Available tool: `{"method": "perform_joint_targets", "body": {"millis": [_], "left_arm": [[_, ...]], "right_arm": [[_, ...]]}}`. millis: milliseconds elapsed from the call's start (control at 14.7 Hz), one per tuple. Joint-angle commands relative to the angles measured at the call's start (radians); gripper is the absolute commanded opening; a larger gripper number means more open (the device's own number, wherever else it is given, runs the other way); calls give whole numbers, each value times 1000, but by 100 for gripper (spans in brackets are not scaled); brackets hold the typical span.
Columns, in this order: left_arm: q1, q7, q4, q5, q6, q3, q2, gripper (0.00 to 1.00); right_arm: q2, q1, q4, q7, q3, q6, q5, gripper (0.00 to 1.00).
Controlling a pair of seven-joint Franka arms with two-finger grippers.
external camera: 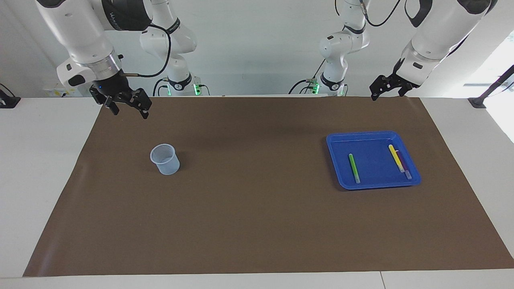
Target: Right arm passes pens to left for tray arrangement
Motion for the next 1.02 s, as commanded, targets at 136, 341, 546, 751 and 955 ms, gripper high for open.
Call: {"method": "perform_joint_targets", "body": {"millis": [136,341,546,751,955], "left_arm": [[-350,26,-8,-34,62,362,0,100],[-418,26,-6,-32,61,418,9,100],[-403,29,-4,-43,91,409,16,100],[-388,73,-47,-44,172,409,14,100],[-386,69,-32,-43,151,387,37,100]], "right_arm": [[-23,0,-24,-19,-6,-3,8,100],[-23,0,-24,-17,-6,-3,8,100],[-23,0,-24,-17,-6,-3,8,100],[-23,0,-24,-17,-6,-3,10,100],[-23,0,-24,-17,-5,-3,10,100]]}}
